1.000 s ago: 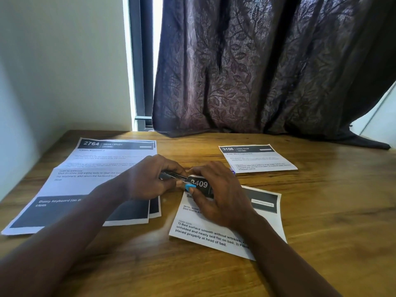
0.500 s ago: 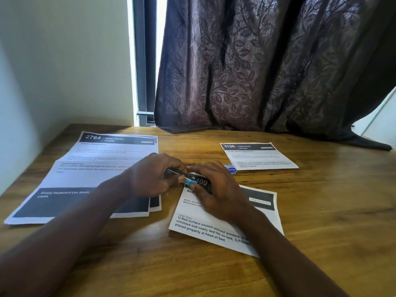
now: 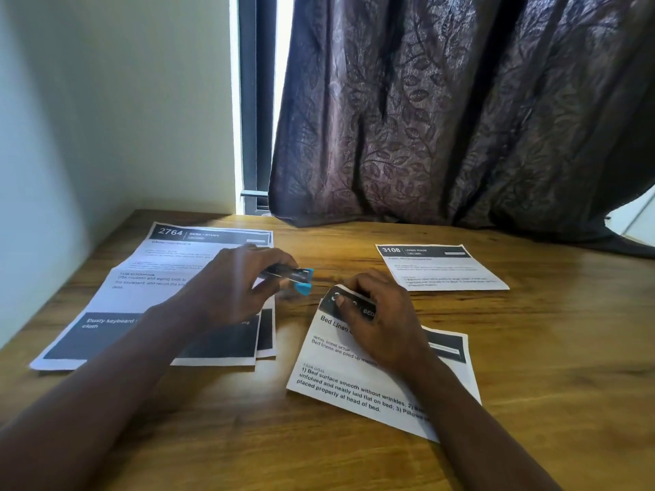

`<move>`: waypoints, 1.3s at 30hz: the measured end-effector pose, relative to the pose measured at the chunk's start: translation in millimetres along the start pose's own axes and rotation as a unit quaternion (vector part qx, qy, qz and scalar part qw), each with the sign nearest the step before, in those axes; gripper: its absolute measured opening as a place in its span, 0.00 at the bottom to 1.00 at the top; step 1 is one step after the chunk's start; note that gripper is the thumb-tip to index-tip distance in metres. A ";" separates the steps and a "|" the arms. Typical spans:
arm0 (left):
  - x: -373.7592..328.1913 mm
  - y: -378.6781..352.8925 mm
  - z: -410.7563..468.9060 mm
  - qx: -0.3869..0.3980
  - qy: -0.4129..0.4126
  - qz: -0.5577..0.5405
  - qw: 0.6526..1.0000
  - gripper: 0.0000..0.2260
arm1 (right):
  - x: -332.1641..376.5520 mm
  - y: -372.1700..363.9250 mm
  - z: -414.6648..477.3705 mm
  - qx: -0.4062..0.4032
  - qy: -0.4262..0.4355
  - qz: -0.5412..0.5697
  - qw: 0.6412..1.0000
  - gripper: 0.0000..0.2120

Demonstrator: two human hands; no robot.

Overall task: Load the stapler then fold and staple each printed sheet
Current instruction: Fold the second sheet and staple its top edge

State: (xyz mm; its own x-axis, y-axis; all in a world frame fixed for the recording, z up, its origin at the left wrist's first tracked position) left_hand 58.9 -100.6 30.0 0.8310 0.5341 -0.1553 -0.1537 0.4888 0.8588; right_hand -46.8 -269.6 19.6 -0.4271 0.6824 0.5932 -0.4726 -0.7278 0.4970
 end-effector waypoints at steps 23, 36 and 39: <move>-77.0 -12.9 -7.0 0.073 0.074 -0.149 0.983 0.04 | 39.2 53.8 -14.9 -0.144 0.021 -0.153 0.977 0.14; -105.5 -11.8 9.9 -0.125 0.203 -0.281 0.930 0.03 | -49.1 171.3 -105.6 -0.262 -0.394 0.243 0.847 0.16; -109.0 -24.4 25.4 -0.132 0.227 -0.300 0.917 0.04 | -71.3 178.9 -105.8 -0.289 -0.403 0.254 0.831 0.16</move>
State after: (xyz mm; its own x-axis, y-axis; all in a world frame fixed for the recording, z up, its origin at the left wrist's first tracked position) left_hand -14.4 -188.3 38.4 0.5100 0.3163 -0.7999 0.0849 0.9069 0.4128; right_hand -182.5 -441.2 -0.7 -0.1398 -0.1384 0.9805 -0.7797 -0.5950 -0.1952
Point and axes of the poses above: each hand's wrist, its own z-axis towards the middle knuckle, its own y-axis out of the back of the hand, x = y × z, the point moved 9 cm from there along z, towards the middle knuckle, and after that the axes turned 13 degrees about z, right-handed, at the moved point
